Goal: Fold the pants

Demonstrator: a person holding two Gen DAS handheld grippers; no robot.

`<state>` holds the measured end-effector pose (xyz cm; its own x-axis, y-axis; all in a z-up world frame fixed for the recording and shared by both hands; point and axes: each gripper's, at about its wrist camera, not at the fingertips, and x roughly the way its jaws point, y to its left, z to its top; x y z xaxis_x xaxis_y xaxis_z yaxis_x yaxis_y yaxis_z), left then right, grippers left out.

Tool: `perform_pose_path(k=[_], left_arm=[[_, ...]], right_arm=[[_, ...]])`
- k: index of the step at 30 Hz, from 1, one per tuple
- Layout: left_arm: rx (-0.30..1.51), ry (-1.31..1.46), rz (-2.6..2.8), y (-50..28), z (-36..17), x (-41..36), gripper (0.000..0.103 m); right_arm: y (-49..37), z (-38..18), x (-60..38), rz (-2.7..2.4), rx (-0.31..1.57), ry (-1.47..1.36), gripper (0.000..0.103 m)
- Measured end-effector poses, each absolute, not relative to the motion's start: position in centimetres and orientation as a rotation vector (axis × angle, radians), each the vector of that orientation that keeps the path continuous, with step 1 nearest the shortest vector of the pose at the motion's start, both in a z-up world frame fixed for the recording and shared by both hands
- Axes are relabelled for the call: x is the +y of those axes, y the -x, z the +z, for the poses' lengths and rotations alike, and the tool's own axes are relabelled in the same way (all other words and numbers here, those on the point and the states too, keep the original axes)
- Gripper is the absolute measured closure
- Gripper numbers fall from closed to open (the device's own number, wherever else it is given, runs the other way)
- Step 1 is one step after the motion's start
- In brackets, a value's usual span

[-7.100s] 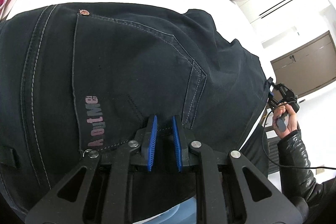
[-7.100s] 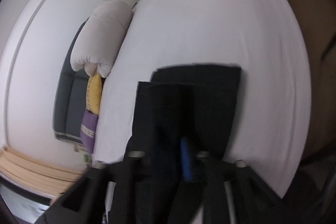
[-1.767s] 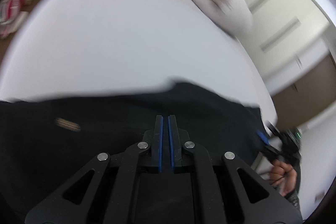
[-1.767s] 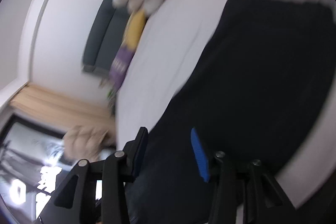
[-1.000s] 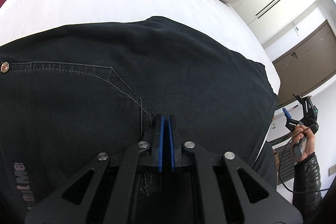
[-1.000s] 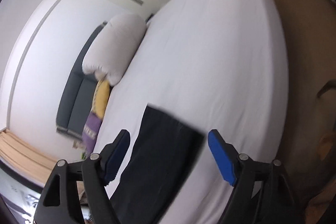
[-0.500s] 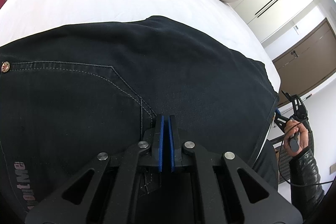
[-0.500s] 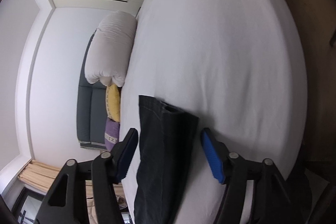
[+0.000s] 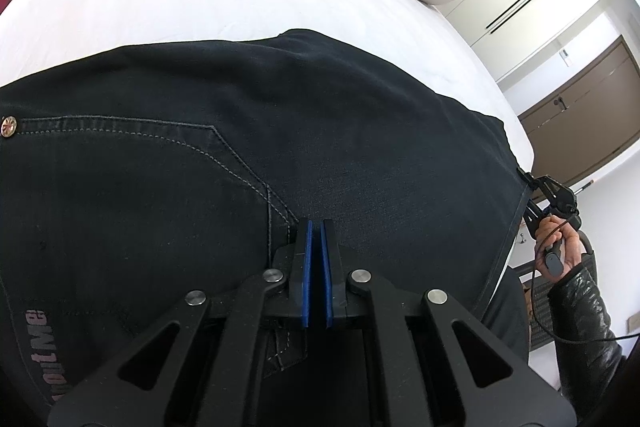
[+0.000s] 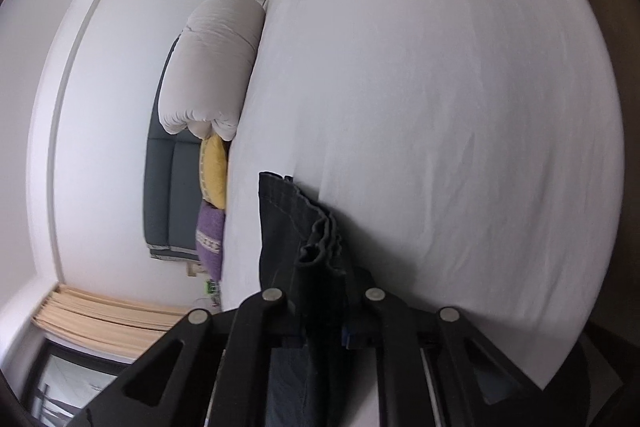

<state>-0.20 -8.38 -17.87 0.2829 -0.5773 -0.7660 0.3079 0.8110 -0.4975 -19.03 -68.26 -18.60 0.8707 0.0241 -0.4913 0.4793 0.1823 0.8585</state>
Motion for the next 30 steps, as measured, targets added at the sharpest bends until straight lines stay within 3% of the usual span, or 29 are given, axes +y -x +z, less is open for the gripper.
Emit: perform_pose_path(k=[7,14,21,30], left_arm=[[1.138,0.282,-0.606,0.1,-18.0,-8.3,0.100],[1.128,0.305,-0.599,-0.1,-17.5,-8.0,0.103],[1.108,0.402,-0.639,-1.1,-15.6,-7.7,0.103],[1.214,0.674,-0.726,-4.7,-16.3,-9.3,0.102]], right_arm=[[16.2,-13.7,-63.8,-0.335,0.539,-1.093,0.092],[10.7,-8.3,-49.6,-0.161,0.727,-0.586,0.092],[8.7,-11.3,-36.4,-0.010,0.928,-0.220,0.092],[10.2,-10.7,-31.1,0.003,0.923,0.053,0.092]])
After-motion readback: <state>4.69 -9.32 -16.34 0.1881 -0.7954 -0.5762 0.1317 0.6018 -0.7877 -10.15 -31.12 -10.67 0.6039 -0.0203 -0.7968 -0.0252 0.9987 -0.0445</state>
